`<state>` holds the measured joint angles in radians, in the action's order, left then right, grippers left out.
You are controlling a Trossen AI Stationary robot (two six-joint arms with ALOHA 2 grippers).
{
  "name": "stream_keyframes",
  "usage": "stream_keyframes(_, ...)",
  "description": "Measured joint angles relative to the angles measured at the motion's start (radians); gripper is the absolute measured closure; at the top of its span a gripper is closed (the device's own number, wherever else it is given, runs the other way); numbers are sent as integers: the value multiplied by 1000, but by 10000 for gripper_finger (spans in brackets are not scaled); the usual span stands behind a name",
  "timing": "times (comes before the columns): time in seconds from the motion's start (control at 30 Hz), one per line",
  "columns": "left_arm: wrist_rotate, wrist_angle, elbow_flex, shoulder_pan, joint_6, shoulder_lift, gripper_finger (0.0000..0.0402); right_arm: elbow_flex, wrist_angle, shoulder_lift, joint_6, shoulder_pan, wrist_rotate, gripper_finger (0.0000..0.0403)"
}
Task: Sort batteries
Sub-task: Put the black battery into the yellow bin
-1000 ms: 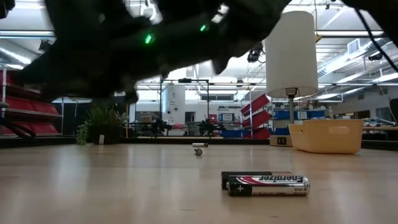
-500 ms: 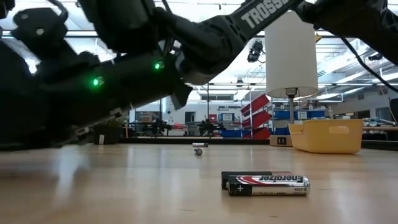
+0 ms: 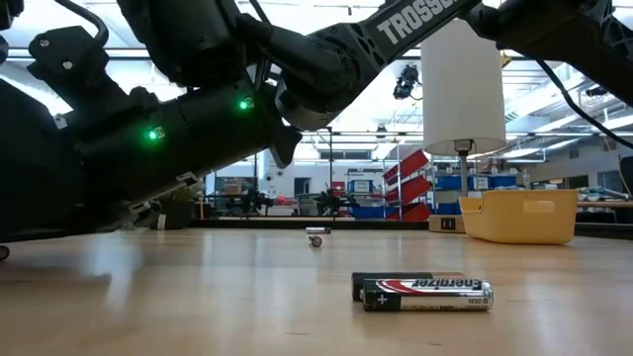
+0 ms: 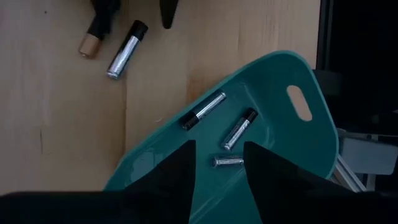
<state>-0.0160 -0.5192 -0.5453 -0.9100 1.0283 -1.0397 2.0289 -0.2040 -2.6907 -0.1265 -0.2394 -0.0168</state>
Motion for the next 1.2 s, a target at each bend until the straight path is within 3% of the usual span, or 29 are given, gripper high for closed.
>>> stream_keyframes(0.73,15,11,0,0,2,0,250,-9,26,49,79,-7,-39,247)
stream_keyframes(1.2,18,12,0,0,-33,0,250,-4,215,62,41,33,-111,257)
